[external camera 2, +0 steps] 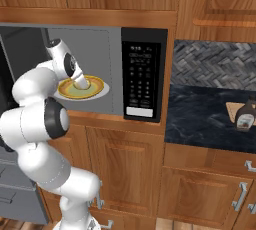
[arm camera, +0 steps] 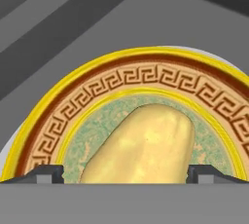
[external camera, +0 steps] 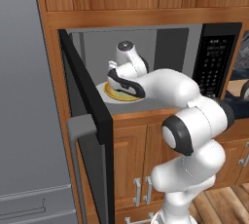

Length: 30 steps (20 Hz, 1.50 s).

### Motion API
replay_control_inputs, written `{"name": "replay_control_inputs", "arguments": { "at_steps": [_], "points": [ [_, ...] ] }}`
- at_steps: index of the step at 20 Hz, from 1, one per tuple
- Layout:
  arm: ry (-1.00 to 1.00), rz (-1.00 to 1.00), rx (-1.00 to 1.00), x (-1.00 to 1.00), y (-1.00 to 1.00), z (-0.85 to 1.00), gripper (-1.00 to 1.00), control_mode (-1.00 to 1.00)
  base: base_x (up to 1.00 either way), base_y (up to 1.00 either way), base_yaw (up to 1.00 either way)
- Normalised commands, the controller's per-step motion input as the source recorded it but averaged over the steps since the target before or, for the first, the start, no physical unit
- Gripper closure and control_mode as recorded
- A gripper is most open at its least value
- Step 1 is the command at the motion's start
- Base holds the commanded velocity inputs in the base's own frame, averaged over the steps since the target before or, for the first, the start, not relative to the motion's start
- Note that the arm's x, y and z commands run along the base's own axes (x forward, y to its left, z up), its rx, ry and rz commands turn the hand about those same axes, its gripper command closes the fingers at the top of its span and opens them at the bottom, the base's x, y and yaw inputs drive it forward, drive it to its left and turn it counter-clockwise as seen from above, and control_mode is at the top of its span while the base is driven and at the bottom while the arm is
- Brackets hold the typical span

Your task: Retrieve the reheated potato from the microwave, then place the potato, cheese, and condiment on the cutting board.

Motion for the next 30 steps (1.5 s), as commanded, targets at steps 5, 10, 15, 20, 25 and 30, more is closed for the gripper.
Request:
{"name": "replay_control_inputs", "arguments": {
  "at_steps": [5,10,15,20,25,30],
  "points": [
    [0.03,-0.02,0.0,0.02,0.0,-0.37,1.0,-1.0,0.0,0.0,0.0],
    [0.0,-0.01,0.0,-0.01,0.0,-0.47,1.0,-1.0,0.0,0.0,0.0],
    [0.0,-0.02,0.0,-0.19,0.0,-0.5,1.0,-1.0,0.0,0.0,0.0],
    [-0.02,-0.01,0.02,-0.24,0.03,-0.24,1.0,-1.0,0.0,0.0,0.0],
    [-0.05,0.0,0.02,-0.32,0.05,0.05,1.0,-1.0,0.0,0.0,0.0],
    [-0.02,0.0,0.0,-0.32,0.0,0.28,1.0,-1.0,0.0,0.0,0.0]
  ]
}}
